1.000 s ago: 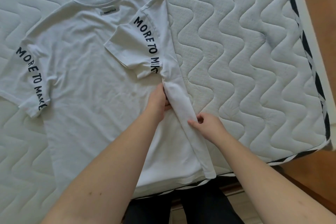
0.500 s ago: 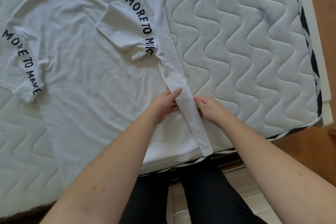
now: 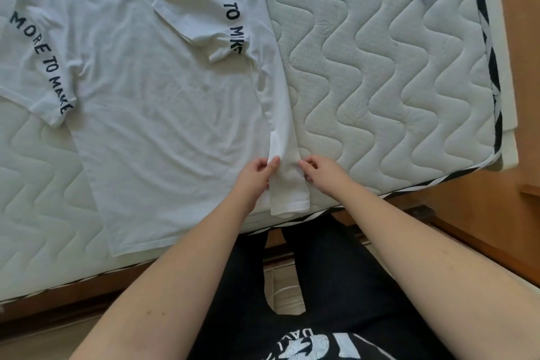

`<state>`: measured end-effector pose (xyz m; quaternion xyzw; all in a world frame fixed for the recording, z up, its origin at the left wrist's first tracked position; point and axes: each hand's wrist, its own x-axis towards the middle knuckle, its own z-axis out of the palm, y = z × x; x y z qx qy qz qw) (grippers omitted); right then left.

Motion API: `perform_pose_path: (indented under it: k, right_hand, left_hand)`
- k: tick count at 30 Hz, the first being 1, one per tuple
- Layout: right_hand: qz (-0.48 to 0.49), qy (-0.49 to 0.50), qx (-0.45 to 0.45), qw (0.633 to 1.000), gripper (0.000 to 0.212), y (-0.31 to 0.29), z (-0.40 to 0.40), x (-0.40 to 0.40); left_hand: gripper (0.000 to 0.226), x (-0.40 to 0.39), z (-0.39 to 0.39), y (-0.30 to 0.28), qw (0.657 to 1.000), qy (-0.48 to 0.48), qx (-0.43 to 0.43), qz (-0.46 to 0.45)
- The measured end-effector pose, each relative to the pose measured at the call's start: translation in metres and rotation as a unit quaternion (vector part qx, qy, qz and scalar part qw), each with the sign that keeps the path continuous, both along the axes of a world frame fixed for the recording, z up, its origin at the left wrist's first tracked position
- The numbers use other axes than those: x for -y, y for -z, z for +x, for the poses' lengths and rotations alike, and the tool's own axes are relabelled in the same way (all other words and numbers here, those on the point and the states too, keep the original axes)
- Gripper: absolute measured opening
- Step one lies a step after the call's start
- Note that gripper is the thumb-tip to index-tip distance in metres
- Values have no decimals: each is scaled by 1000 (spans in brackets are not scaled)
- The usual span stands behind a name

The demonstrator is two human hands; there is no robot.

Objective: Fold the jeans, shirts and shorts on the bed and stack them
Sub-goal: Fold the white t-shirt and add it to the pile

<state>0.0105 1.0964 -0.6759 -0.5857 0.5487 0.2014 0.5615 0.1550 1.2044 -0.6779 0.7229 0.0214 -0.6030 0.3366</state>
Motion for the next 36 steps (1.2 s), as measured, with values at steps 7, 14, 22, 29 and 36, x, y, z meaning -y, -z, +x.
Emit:
perform_pose_path:
  k: [7, 14, 22, 29, 36]
  right_hand:
    - [-26, 12, -9, 1000, 28, 2, 4, -20]
    - [-104, -60, -53, 991, 41, -1, 3, -25]
    - [29, -90, -24, 995, 38, -3, -12, -28]
    - [17, -81, -40, 996, 29, -1, -14, -44]
    - [29, -117, -47, 992, 33, 0, -22, -54]
  left_hand:
    - [13, -29, -16, -4, 998, -2, -54, -8]
    - [22, -40, -22, -9, 996, -14, 92, 7]
    - [11, -48, -21, 1, 983, 109, 138, 52]
    - [12, -61, -22, 0, 965, 111, 215, 100]
    - [17, -66, -14, 0, 964, 177, 175, 91]
